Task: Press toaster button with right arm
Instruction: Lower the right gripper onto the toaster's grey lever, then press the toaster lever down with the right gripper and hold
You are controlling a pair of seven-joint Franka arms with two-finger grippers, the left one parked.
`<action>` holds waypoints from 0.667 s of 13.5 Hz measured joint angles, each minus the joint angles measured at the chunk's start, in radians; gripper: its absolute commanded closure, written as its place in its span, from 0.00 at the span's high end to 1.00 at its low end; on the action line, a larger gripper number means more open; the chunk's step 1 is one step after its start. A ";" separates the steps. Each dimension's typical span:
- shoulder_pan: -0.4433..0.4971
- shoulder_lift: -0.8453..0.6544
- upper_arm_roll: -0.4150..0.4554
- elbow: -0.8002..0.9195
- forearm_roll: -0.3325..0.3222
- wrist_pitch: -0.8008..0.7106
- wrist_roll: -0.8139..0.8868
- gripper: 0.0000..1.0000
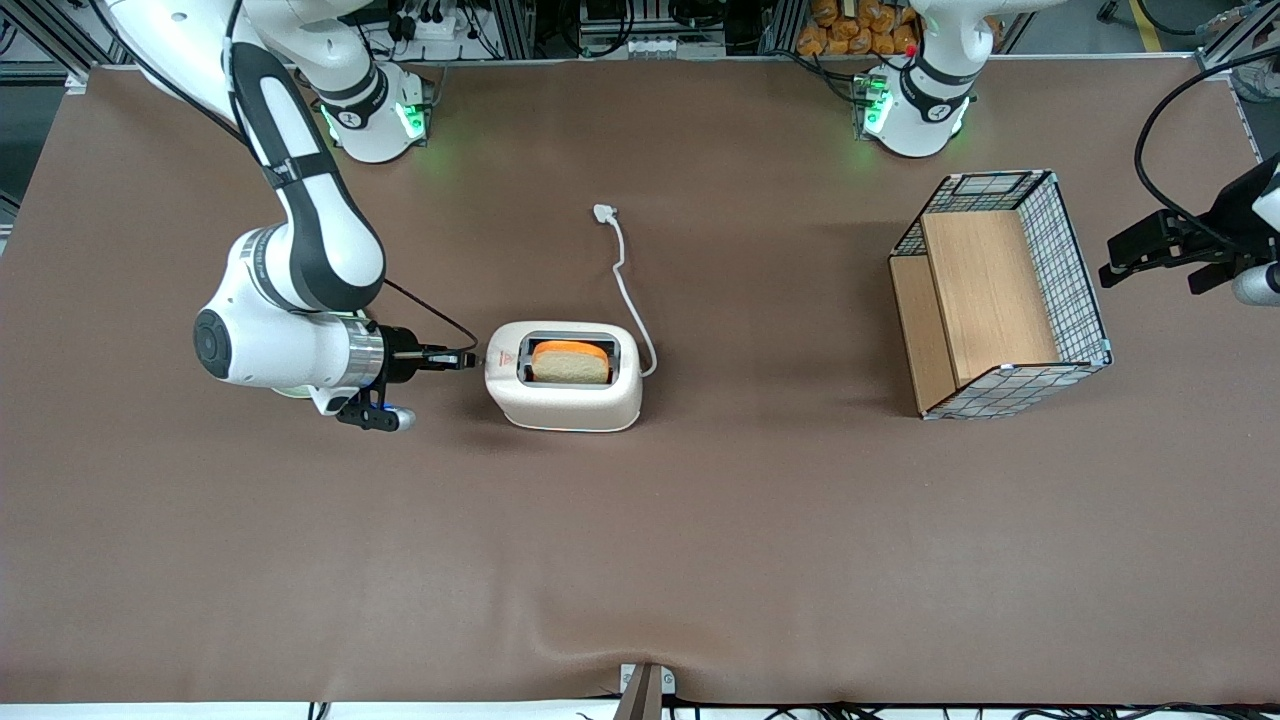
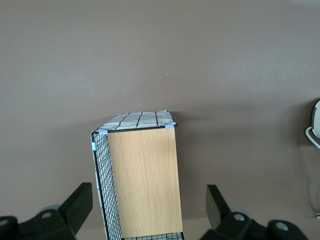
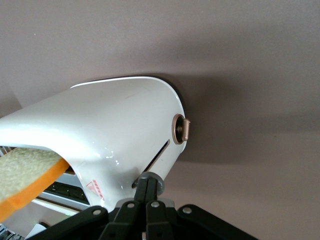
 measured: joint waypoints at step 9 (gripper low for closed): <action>0.006 0.009 0.000 -0.036 0.002 0.061 -0.028 0.00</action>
